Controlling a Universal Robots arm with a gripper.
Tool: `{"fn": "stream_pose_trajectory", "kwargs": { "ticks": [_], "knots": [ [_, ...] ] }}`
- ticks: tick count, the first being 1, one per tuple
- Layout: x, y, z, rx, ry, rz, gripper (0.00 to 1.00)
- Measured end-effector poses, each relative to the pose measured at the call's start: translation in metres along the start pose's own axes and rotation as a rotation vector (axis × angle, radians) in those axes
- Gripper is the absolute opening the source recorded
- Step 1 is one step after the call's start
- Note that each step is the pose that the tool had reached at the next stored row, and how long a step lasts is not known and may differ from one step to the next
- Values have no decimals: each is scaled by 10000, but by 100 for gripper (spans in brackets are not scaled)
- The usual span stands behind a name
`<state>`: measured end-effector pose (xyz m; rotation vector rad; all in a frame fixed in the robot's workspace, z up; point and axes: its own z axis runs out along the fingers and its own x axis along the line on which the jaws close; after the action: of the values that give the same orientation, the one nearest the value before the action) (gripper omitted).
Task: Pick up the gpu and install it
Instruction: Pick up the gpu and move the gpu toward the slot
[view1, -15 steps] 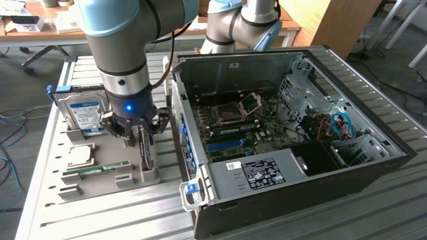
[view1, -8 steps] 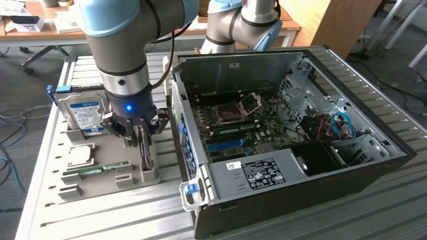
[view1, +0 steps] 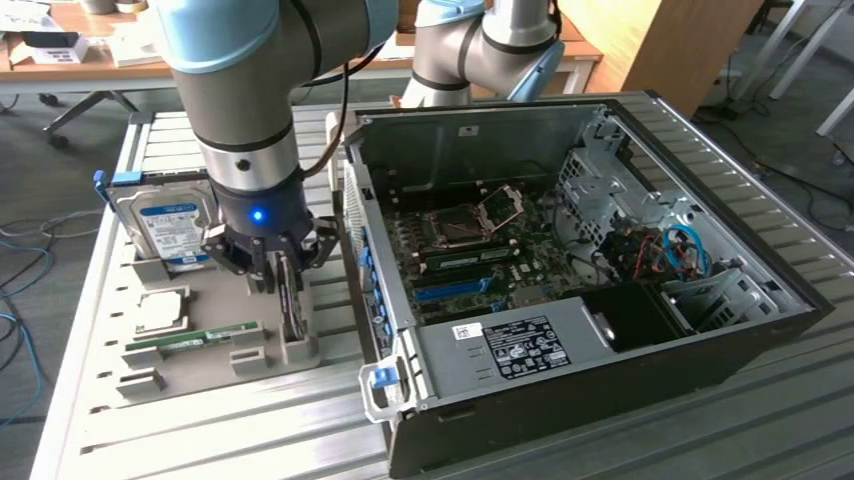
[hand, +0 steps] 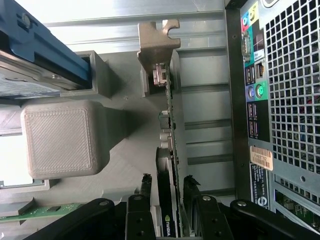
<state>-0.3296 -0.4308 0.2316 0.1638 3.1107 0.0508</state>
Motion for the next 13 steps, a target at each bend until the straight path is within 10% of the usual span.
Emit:
{"fn": "stream_pose_trajectory", "kwargs": {
  "ticks": [13],
  "knots": [
    [-7,-9,0,0,-1,0,39]
  ]
}}
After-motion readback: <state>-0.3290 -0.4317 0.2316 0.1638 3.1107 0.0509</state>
